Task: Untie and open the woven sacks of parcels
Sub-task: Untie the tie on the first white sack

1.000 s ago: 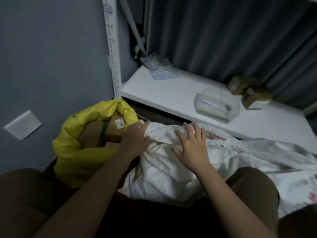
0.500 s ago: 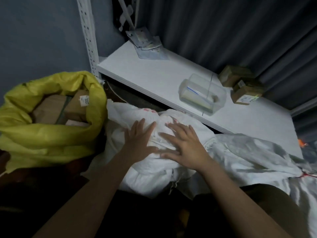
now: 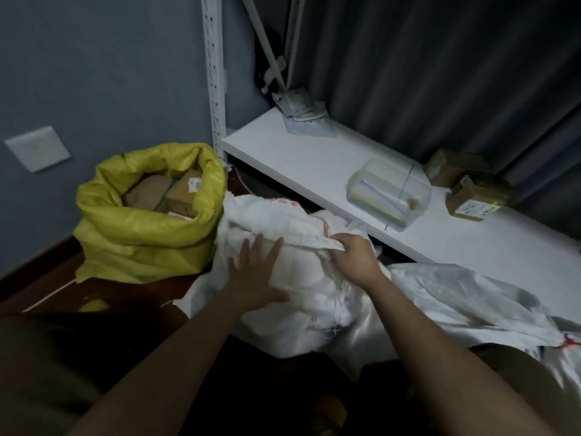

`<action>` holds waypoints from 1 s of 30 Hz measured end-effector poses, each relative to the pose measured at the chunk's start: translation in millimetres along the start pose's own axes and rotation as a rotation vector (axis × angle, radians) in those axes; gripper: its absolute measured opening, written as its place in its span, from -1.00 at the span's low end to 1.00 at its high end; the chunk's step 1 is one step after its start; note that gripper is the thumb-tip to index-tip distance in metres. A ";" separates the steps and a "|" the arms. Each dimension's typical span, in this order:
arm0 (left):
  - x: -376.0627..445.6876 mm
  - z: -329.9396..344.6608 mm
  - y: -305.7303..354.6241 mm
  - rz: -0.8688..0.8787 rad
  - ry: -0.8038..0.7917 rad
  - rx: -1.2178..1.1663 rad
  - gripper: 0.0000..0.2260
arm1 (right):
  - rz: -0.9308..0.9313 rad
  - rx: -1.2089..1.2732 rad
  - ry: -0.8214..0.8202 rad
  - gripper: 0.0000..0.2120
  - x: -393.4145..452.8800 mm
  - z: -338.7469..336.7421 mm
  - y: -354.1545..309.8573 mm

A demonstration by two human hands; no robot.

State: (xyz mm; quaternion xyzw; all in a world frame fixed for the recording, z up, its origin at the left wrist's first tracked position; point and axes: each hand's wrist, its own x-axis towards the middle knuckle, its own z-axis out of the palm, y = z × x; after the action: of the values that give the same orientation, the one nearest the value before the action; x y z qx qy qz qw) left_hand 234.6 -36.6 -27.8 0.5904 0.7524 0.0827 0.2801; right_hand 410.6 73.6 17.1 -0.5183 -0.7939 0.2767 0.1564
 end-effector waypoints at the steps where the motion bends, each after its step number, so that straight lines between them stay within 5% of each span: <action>1: -2.5 -4.6 3.9 -0.005 0.023 -0.023 0.00 | 0.033 0.099 -0.002 -0.88 -2.2 -12.0 -10.9; 6: -12.2 -35.5 35.2 0.159 0.280 -0.055 -0.24 | 0.116 0.603 0.104 -0.92 -22.4 -83.5 -56.7; 9: -19.7 -57.7 56.6 0.202 0.364 -0.056 -0.36 | 0.102 0.897 0.074 -0.70 -37.7 -108.9 -67.2; 13: -23.5 -76.9 60.7 0.270 0.380 -0.112 -0.51 | 0.003 0.604 0.012 -0.51 -61.0 -115.2 -61.9; 17: -24.0 -94.1 76.3 0.344 0.471 -0.257 -0.59 | -0.271 0.221 -0.124 -0.11 -79.3 -79.9 -43.8; 19: -19.5 -104.8 88.2 0.359 0.490 -0.261 -0.70 | -0.181 0.002 -0.132 0.14 -76.8 -51.9 -34.5; 21: -13.6 -111.9 95.8 0.362 0.488 -0.262 -0.79 | -0.114 -0.275 -0.110 0.02 -75.5 -29.5 -32.6; 24: -9.4 -115.6 96.2 0.372 0.512 -0.297 -0.70 | -0.225 -0.565 0.039 -0.58 -65.8 -24.9 -48.6; 26: -6.9 -118.6 89.4 0.362 0.552 -0.333 -0.73 | -0.267 -0.642 0.091 -0.70 -44.9 -36.5 -60.6; 30: 0.6 -116.4 72.4 0.317 0.551 -0.456 -0.74 | -0.223 -0.329 0.204 -0.78 10.2 -65.8 -81.2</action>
State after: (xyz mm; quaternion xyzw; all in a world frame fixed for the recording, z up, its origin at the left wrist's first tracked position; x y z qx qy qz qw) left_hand 235.0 8.9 101.4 0.5777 0.6611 0.4455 0.1752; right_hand 381.8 76.0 118.1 -0.4713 -0.8608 0.0704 0.1789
